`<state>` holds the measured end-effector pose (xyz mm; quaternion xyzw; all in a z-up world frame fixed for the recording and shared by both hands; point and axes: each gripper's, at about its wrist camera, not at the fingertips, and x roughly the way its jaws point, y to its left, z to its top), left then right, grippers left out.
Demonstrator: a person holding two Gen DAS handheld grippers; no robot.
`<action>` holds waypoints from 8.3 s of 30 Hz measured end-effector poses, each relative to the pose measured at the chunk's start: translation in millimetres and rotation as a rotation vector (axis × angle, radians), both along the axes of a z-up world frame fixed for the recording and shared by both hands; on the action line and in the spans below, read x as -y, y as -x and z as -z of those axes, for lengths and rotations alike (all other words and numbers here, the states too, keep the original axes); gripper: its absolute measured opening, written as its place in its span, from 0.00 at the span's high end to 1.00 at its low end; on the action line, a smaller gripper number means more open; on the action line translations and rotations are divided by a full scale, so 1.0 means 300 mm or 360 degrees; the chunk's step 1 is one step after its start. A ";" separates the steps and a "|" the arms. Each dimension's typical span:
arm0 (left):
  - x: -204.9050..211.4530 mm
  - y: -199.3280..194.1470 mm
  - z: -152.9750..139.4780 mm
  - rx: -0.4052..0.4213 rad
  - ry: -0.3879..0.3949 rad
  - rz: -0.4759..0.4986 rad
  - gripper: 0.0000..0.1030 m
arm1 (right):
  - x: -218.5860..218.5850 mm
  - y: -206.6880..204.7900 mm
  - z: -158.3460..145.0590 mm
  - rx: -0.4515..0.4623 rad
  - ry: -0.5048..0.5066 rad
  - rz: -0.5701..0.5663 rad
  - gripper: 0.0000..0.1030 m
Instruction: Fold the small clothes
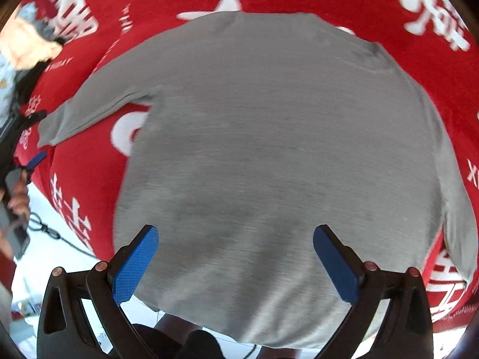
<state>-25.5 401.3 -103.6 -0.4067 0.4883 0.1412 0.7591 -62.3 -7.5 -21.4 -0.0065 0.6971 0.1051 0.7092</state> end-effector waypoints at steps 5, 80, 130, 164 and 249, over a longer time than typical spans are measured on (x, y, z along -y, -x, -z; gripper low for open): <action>-0.106 -0.005 0.100 0.0042 0.0161 -0.0047 0.00 | -0.091 0.008 0.014 -0.0031 -0.0042 -0.0018 0.00; 0.960 -0.566 -0.012 -0.0228 -0.0611 0.1017 0.31 | 0.699 -0.420 0.115 0.0389 -0.0225 0.0427 0.79; 2.141 -0.270 -0.094 -0.0102 -0.0759 0.1857 0.34 | 1.589 0.422 0.158 0.0189 -0.0621 0.1712 0.55; 2.287 -0.171 -0.088 -0.0062 -0.0852 0.2082 0.27 | 1.812 0.249 0.002 0.0791 -0.1459 0.1853 0.91; 1.272 -0.381 -0.164 -0.0406 -0.0805 0.1324 0.26 | 1.088 -0.085 0.055 0.0228 -0.0214 0.0927 0.92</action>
